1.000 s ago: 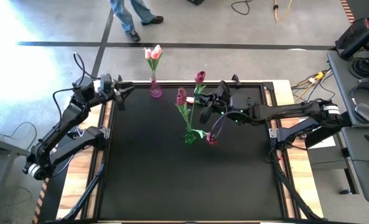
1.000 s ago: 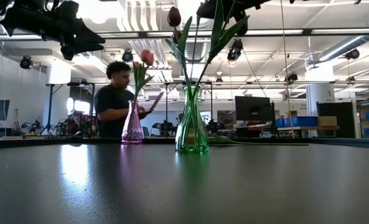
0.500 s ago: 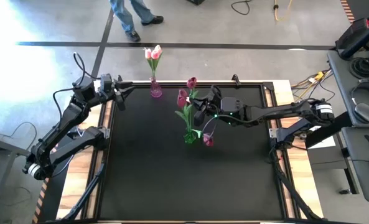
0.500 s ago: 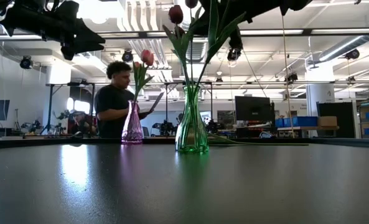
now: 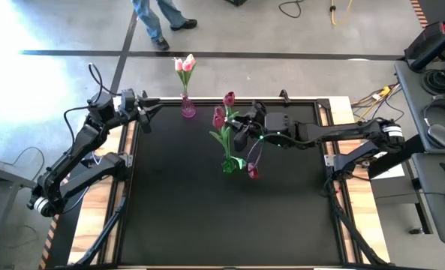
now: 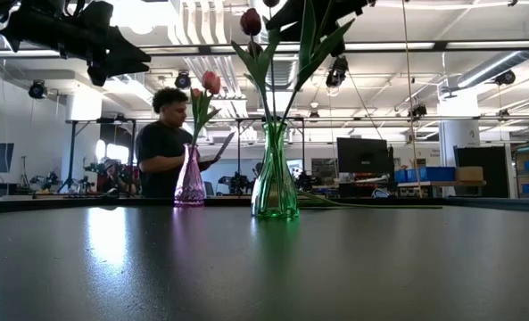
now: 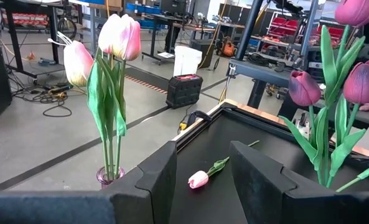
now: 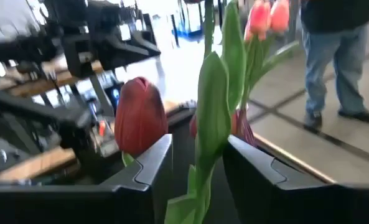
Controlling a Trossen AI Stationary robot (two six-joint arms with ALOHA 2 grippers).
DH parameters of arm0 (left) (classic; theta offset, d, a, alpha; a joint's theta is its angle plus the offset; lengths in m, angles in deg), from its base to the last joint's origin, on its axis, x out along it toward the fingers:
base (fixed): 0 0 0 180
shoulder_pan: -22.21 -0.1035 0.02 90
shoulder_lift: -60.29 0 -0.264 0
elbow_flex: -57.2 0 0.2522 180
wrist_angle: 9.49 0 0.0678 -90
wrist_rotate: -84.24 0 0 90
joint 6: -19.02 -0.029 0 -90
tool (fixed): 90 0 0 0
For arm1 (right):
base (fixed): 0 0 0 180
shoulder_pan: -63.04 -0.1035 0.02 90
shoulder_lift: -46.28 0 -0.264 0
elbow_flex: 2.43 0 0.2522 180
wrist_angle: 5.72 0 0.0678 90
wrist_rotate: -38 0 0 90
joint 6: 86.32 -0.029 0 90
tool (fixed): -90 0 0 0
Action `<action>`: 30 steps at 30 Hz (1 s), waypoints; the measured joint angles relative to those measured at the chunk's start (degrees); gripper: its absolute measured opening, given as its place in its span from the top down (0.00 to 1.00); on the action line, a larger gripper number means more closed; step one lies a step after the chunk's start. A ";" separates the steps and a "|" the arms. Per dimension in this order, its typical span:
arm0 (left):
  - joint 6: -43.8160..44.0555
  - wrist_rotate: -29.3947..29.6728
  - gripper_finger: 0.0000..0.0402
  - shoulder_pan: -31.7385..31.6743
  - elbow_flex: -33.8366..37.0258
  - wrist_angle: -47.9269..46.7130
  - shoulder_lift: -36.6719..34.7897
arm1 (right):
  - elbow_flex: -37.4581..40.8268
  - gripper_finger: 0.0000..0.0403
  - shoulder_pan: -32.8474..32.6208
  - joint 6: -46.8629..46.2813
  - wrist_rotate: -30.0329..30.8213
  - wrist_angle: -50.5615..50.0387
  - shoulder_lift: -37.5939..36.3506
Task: Sort flowers into vase by color
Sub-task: Put the red flower into the green vase
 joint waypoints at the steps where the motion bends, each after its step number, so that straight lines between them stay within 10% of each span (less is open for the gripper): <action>1: 0.00 0.00 0.67 0.00 0.00 -0.02 0.00 | -1.43 0.67 0.00 -0.61 -0.05 -3.29 0.00; 17: -0.02 -0.01 0.67 0.00 0.00 -0.02 0.00 | -21.27 0.64 0.00 -1.63 -3.62 -36.08 0.02; 30: -0.03 -0.02 0.67 0.02 0.00 -0.02 0.00 | -25.25 0.71 0.00 -3.55 -3.48 -41.20 0.02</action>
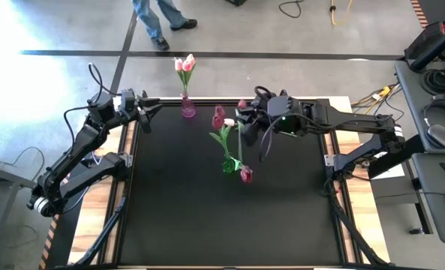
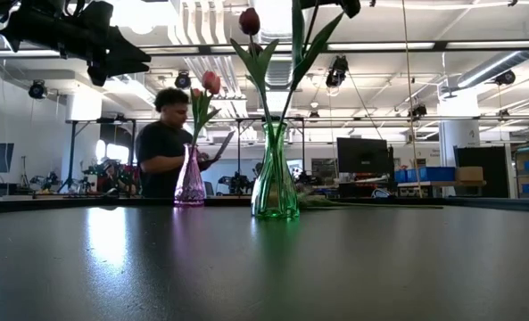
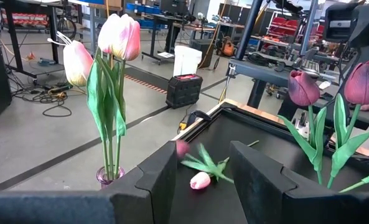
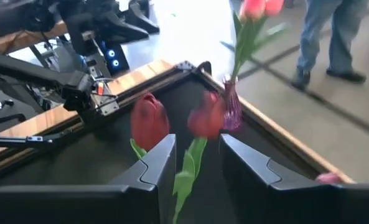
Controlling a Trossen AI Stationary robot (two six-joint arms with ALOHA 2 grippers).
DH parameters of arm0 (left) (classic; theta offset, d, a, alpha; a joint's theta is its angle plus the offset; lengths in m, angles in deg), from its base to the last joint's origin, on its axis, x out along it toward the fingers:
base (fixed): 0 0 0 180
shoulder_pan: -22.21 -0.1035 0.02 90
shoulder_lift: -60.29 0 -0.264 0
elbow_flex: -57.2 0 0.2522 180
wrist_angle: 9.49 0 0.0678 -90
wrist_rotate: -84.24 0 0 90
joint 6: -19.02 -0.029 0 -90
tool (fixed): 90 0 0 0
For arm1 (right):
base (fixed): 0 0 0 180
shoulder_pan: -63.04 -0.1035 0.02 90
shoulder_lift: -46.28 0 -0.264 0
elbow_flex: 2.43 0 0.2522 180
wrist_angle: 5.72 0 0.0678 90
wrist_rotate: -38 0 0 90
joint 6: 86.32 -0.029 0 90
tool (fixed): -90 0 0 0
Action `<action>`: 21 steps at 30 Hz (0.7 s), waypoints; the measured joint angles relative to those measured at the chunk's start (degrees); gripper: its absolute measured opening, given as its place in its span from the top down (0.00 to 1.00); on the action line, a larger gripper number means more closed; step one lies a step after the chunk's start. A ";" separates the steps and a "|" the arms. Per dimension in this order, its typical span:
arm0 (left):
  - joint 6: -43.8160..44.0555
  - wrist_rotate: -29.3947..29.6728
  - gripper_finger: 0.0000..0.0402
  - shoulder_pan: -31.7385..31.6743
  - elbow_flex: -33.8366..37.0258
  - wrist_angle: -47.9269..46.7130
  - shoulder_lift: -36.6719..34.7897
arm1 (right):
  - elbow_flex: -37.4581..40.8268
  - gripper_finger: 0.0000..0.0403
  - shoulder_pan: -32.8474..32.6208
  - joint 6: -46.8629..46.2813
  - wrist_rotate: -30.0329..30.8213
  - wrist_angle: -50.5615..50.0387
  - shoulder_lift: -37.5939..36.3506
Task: Sort flowers into vase by color
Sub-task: Put the red flower into the green vase
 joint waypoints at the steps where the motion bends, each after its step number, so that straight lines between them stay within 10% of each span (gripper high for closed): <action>1: 0.00 0.00 0.67 -0.02 0.00 0.00 0.00 | 0.00 0.72 0.00 -1.11 0.02 -0.90 0.00; 13: -0.02 0.00 0.67 0.00 0.00 -0.02 0.02 | 1.57 0.81 3.24 -30.17 0.54 -22.80 4.34; 21: -0.02 -0.02 0.67 0.00 0.00 -0.02 0.02 | 16.60 0.73 11.67 -28.34 -16.04 -6.74 8.70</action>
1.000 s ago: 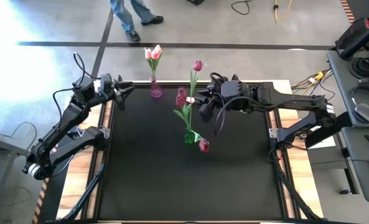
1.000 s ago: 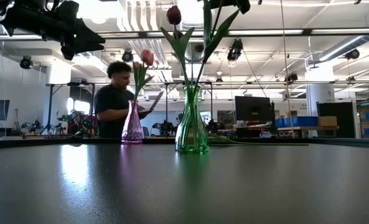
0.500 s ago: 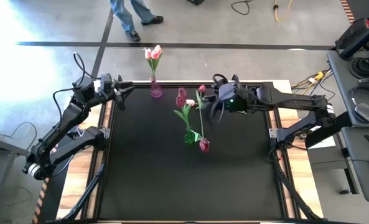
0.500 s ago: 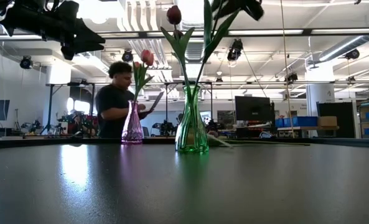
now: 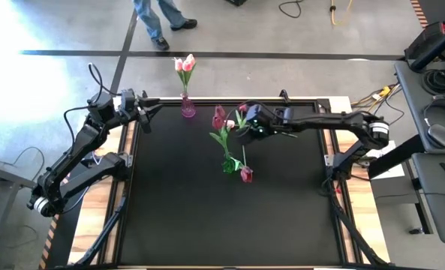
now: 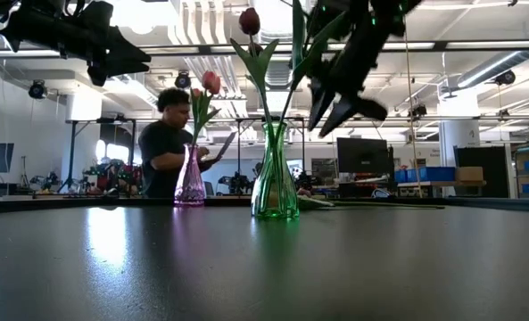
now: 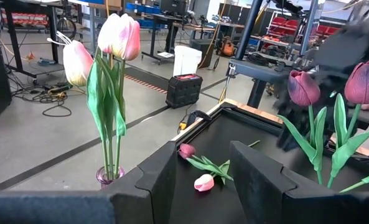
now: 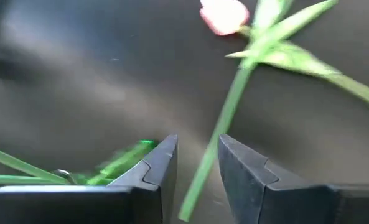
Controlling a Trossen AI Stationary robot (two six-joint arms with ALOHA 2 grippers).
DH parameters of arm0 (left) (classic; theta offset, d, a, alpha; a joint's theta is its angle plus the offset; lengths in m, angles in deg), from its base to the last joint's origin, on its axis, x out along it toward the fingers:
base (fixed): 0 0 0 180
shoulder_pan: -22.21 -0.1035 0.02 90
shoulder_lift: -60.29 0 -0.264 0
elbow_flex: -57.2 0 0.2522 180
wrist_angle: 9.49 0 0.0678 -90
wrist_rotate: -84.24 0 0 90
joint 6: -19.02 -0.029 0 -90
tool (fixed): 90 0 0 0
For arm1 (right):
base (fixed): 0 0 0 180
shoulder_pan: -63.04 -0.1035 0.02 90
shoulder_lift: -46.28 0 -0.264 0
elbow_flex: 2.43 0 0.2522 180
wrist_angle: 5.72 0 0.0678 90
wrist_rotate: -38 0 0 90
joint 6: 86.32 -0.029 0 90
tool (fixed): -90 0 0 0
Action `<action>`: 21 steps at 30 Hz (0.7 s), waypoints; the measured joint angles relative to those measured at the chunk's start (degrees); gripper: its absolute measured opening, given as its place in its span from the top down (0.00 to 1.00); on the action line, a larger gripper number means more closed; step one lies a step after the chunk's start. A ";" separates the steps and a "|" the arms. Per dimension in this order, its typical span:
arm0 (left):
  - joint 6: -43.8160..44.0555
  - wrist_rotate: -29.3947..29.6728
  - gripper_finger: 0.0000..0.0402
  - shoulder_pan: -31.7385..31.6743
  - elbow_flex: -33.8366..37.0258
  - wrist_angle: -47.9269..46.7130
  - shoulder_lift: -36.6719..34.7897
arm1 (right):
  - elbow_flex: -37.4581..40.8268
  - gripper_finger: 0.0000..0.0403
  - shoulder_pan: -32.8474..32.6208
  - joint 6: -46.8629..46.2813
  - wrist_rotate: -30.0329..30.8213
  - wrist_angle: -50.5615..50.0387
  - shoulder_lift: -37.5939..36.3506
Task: Sort flowers into vase by color
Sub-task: Put the red flower into the green vase
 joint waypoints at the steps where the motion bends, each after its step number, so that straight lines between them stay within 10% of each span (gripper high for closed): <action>1: 0.00 0.00 0.67 0.00 0.00 0.00 0.00 | 2.67 0.74 1.01 -0.04 -2.23 4.70 -0.11; 9: 0.00 -0.01 0.67 0.00 0.00 0.00 -0.07 | 13.85 0.70 6.66 -6.67 -4.76 22.24 2.98; 21: 0.00 -0.02 0.67 0.00 0.00 -0.01 -0.07 | 4.80 0.47 8.37 -7.13 -4.39 19.12 16.74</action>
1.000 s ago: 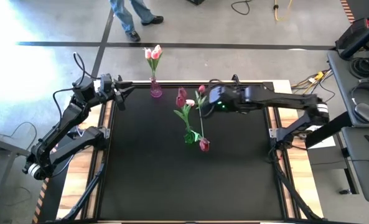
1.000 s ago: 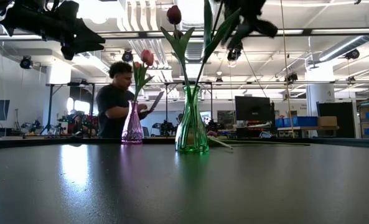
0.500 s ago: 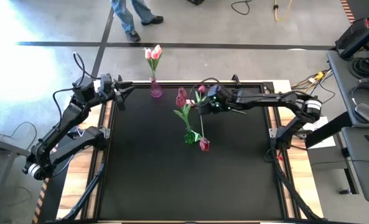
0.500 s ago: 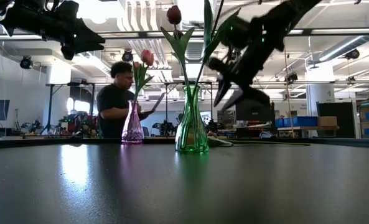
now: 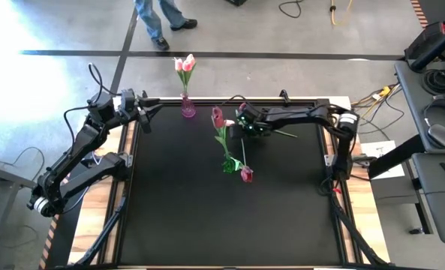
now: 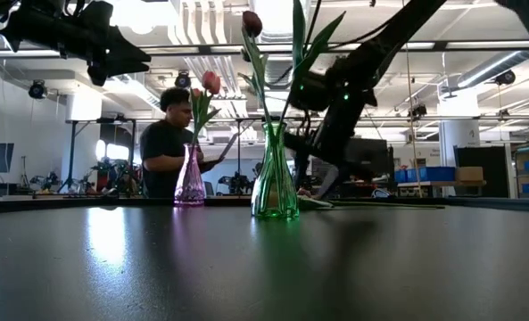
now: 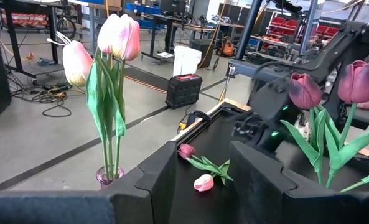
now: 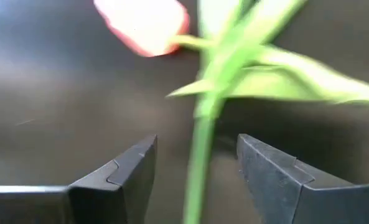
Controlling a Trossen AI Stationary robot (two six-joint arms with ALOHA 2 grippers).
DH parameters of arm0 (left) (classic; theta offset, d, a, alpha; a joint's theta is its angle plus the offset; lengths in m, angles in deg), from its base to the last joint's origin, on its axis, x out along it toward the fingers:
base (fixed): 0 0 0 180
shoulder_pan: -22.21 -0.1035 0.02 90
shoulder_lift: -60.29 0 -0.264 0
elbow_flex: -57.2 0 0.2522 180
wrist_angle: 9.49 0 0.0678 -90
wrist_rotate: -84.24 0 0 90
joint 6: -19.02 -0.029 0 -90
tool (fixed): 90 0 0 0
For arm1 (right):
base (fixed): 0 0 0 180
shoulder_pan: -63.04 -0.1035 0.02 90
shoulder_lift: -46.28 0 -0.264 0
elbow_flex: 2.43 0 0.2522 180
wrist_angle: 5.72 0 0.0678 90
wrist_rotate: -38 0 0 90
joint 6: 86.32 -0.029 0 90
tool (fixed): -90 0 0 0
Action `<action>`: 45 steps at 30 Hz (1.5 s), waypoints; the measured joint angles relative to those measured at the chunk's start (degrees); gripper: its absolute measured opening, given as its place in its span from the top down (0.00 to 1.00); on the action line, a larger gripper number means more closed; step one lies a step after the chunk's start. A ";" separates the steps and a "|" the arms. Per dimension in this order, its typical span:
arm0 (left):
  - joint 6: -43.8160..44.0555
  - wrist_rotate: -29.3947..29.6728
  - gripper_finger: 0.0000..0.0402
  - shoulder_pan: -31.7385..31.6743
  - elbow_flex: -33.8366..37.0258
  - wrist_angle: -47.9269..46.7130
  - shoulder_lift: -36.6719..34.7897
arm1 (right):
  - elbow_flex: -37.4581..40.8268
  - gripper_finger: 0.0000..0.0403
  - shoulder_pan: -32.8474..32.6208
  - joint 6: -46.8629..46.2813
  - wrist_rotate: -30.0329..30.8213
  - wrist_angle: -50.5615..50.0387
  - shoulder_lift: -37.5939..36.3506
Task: Sort flowers into vase by color
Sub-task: Put the red flower into the green vase
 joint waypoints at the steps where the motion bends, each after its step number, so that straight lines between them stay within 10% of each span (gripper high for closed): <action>1: 0.00 -0.02 0.67 0.00 0.00 -0.01 0.00 | -1.02 0.48 0.16 0.02 0.69 -1.91 1.20; 16: -0.11 -0.02 0.67 -0.02 0.00 -0.06 0.04 | -5.11 0.95 0.48 4.36 2.62 -7.75 4.22; 36: -0.42 0.00 0.67 -0.02 0.00 -0.49 0.13 | -3.92 0.97 -3.66 15.24 16.21 -7.01 -28.87; 45: 0.10 0.00 0.67 -0.02 0.00 -0.43 0.18 | 10.74 0.97 -7.50 14.89 17.53 12.39 -40.49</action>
